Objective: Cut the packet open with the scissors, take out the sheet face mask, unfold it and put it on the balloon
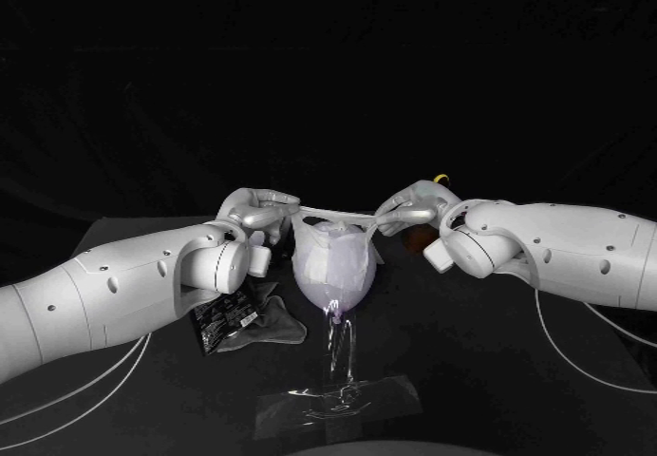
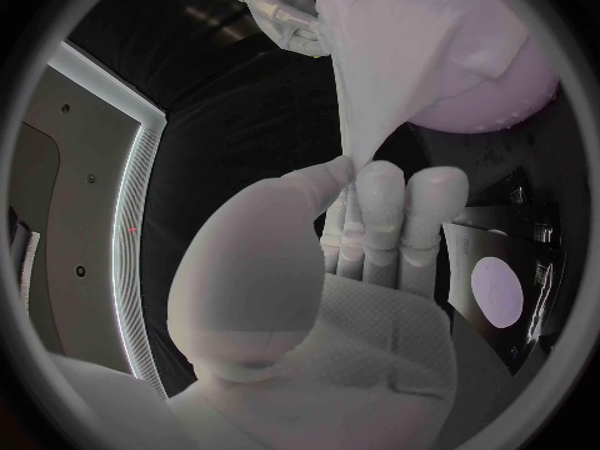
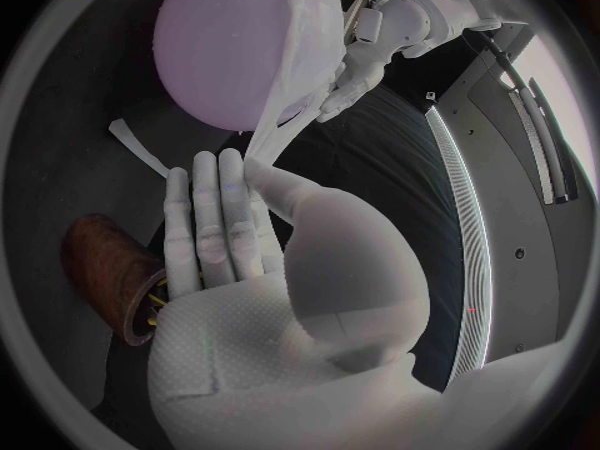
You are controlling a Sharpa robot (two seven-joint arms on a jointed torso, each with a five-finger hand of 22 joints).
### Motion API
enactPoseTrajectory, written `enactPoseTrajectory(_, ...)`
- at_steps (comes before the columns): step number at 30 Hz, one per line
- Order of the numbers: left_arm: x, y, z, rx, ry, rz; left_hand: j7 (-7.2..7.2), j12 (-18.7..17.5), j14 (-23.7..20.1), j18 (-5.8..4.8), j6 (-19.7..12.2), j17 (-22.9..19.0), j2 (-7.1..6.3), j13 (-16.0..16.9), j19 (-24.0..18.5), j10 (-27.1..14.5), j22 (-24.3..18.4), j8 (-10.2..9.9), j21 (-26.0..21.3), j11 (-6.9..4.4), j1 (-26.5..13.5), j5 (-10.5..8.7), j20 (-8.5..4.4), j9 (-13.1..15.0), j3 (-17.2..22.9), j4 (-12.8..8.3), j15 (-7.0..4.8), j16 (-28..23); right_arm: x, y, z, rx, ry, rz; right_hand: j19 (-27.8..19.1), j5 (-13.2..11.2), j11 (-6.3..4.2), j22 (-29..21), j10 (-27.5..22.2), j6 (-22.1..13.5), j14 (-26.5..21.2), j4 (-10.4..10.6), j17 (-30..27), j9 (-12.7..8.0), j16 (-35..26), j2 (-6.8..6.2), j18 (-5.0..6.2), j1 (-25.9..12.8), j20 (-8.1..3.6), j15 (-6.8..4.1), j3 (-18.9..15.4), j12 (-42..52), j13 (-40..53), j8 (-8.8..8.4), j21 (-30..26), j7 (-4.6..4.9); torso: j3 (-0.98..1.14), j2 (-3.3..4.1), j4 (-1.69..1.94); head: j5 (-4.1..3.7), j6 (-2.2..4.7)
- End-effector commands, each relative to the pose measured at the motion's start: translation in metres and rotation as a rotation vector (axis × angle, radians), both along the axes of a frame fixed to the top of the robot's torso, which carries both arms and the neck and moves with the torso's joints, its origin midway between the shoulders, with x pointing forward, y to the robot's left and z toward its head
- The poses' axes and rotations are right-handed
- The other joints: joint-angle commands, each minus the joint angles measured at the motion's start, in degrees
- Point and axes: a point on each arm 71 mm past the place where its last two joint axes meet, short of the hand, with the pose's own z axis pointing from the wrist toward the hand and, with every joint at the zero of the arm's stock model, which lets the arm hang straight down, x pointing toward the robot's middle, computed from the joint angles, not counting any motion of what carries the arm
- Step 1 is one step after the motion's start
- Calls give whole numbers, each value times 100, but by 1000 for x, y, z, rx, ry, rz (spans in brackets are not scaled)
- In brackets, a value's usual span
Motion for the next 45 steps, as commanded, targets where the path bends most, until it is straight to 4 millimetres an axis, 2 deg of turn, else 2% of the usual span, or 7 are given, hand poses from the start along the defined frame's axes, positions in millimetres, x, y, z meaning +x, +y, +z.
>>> enactPoseTrajectory(1,2,0,0,40,13,3,6,16,-26,-12,33,7,10,7,-1,73,0,11,15,-51,-5,20,-22,6,10,-47,-51,21,2,-1,0,-18,-5,-13,-33,17,-38,9,15,30,36,-3,6,6,-22,-4,67,42,-19,-1,31,3,8,20,28,-1,1,-6,-1,-4,-2)
enactPoseTrajectory(9,3,-2,-2,65,43,-1,28,-22,-25,-9,-48,-12,4,11,-36,-2,-26,-64,6,-30,-91,18,-19,-18,19,-47,-33,19,3,3,-2,1,27,6,-92,17,-3,60,-81,-22,-10,37,14,-11,-61,1,56,-31,-8,29,70,-39,-15,-21,34,29,-2,-2,-2,-14,-3)
enactPoseTrajectory(13,2,-3,-5,82,74,-14,173,-360,-131,42,-617,-284,-35,-138,-247,-619,-440,-392,-266,155,-353,13,67,-136,-5,76,97,-96,3,5,-2,22,33,6,-296,59,302,12,-966,-630,-414,162,-36,-202,-218,-214,11,-304,115,247,43,-61,-208,-444,-114,324,-1,-3,2,-13,-5)
enactPoseTrajectory(20,1,-1,-8,119,116,-33,324,-584,-191,248,-946,-336,-163,-306,-775,-1437,-1649,-520,-1114,362,-552,16,227,-165,-47,171,264,-102,3,4,-3,30,49,-3,-537,45,541,-304,-1833,-1419,-1021,356,-138,-622,-295,-701,44,-562,342,467,-220,-27,-193,-1074,-512,493,1,-9,4,-20,-15)
enactPoseTrajectory(30,2,7,-11,154,138,-30,349,-581,-193,310,-1112,-353,-208,-301,-849,-1992,-2023,-566,-1433,406,-645,15,291,-178,-270,236,310,-79,2,-7,-5,13,62,-38,-648,49,691,-580,-2275,-1856,-1476,554,-243,-898,-170,-867,-12,-589,394,598,-817,-9,-187,-1295,-781,661,0,-5,0,-14,-17)
enactPoseTrajectory(39,4,26,-10,157,115,0,303,-568,-188,316,-1269,-369,-214,-292,-783,-2310,-2164,-624,-1611,403,-933,16,305,-192,-751,531,326,-53,-7,-22,-3,25,2,-64,-387,66,634,-687,-2020,-1423,-1280,713,-245,-882,177,-766,52,-520,376,516,-1180,215,-150,-1111,-705,652,-3,-2,-1,-21,-28)
enactPoseTrajectory(45,-3,48,-5,130,68,5,238,-532,-174,309,-1291,-313,-205,-280,-736,-2297,-2246,-623,-1716,392,-1039,18,308,-182,-1156,745,310,-12,-26,-30,2,41,-68,-42,494,89,292,-651,-1148,-743,-149,867,-94,-934,593,-652,105,-437,79,132,-1255,598,-125,-869,-323,366,-2,0,-1,-30,-62)
